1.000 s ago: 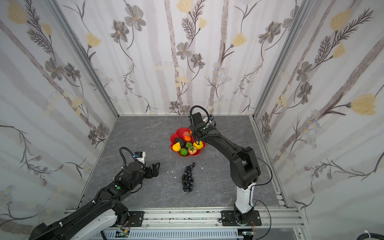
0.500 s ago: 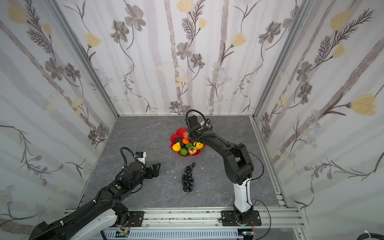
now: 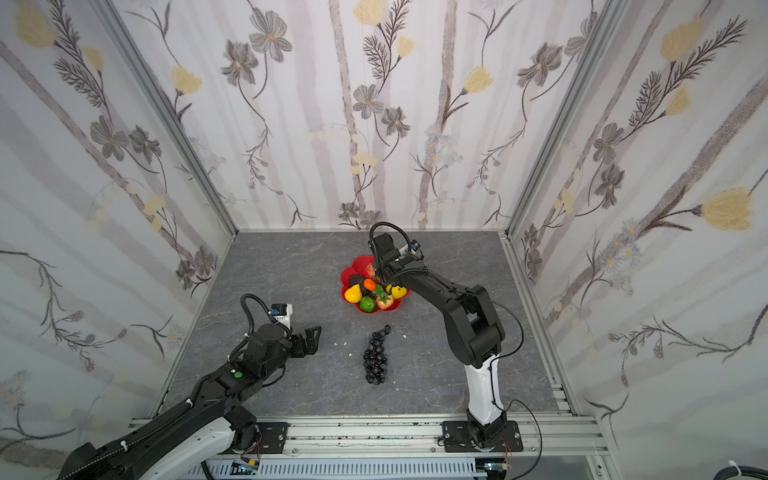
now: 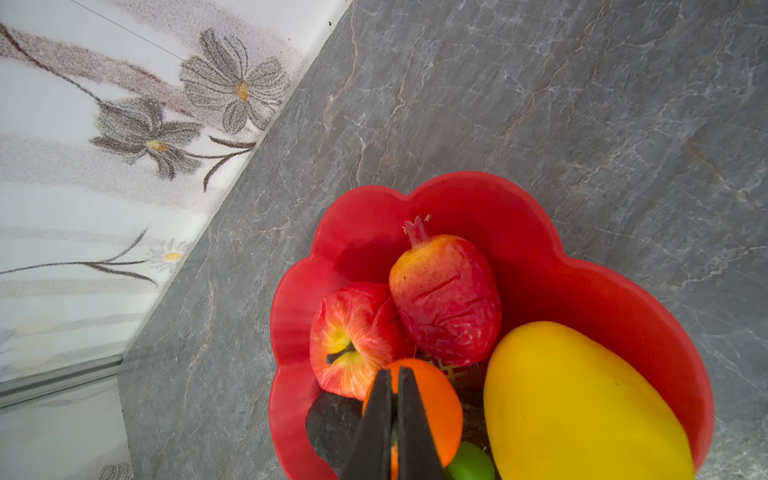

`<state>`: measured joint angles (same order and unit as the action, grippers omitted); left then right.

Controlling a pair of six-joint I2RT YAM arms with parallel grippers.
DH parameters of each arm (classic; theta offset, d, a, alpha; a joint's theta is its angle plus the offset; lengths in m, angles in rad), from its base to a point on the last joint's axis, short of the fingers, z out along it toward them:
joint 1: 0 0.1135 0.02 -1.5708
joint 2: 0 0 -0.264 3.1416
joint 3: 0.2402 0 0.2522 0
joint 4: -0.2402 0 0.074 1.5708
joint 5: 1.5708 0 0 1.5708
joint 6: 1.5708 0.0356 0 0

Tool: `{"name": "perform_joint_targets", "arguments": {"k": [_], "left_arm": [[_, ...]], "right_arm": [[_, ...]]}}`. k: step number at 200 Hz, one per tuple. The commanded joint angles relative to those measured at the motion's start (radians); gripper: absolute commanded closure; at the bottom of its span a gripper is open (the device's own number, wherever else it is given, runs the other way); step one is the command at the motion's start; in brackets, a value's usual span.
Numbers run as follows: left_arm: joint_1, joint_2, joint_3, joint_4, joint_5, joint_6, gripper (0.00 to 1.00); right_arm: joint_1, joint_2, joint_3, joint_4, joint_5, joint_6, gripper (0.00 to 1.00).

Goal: Place and organize the fake fruits in the fruit bowl
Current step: 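Carry the tangerine over the red bowl with the right gripper and release it, then bring the right gripper back down to the dark grapes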

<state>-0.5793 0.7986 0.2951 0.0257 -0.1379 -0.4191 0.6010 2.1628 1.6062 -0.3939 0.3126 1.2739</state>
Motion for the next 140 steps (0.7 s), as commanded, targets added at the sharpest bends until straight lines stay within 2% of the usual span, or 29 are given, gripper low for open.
{"name": "perform_joint_targets", "arguments": {"k": [1, 47, 81, 109, 140], "left_arm": [[-0.001, 0.001, 0.006, 0.005, -0.011, 0.004, 0.00], [0.000, 0.002, 0.007, 0.005, -0.012, 0.003, 0.00], [-0.001, 0.004, 0.008, 0.005, -0.014, 0.005, 0.00], [0.000, 0.011, 0.012, 0.006, -0.007, 0.006, 0.00], [-0.001, 0.037, 0.028, 0.005, 0.000, 0.001, 0.00]], "right_arm": [[0.001, -0.002, 0.005, 0.029, -0.007, 0.005, 0.88], [0.001, -0.054, -0.022, 0.037, 0.017, -0.022, 0.75], [0.000, -0.150, -0.080, 0.071, 0.030, -0.064, 0.71], [0.000, -0.277, -0.154, 0.104, 0.000, -0.177, 0.63], [0.009, -0.460, -0.355, 0.226, -0.122, -0.321, 0.55]]}}
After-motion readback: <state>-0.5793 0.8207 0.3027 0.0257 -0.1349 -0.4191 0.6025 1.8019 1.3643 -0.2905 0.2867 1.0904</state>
